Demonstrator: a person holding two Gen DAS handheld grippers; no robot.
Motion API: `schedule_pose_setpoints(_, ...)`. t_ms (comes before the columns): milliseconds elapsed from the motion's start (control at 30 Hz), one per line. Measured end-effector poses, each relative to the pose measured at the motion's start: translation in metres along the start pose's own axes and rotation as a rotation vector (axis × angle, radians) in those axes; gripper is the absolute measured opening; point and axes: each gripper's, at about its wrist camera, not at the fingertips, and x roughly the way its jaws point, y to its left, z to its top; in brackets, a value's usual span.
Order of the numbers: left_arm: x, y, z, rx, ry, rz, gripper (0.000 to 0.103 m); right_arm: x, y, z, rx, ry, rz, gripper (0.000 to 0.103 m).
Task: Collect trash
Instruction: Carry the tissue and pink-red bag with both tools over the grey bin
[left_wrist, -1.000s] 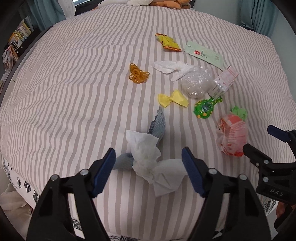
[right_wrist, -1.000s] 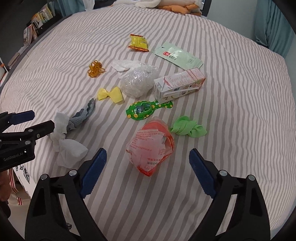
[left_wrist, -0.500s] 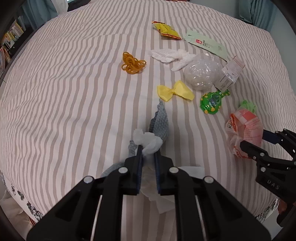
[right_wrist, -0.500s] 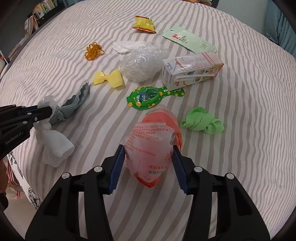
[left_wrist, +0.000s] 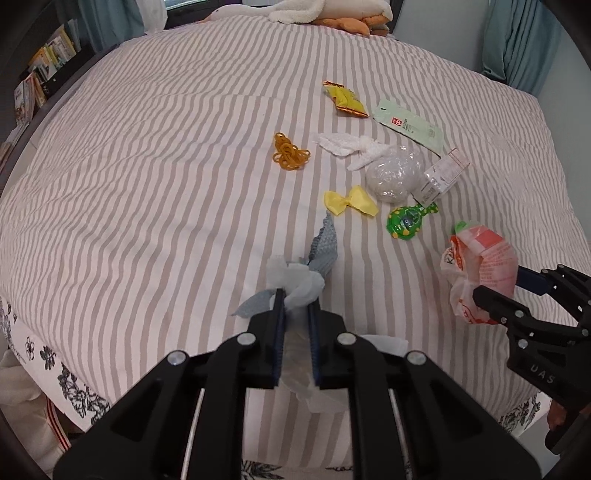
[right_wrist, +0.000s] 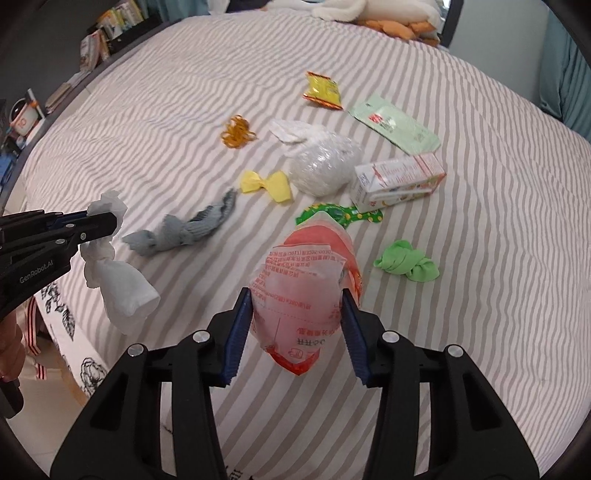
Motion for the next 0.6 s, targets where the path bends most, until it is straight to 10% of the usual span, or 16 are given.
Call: schedule_pose_setpoints(600, -0.162, 0.084, -0.184, -0.515, -0.092, 0.239, 0.012, -0.112, 0.171, -0.068, -0.511, -0.069, 0.299, 0.045)
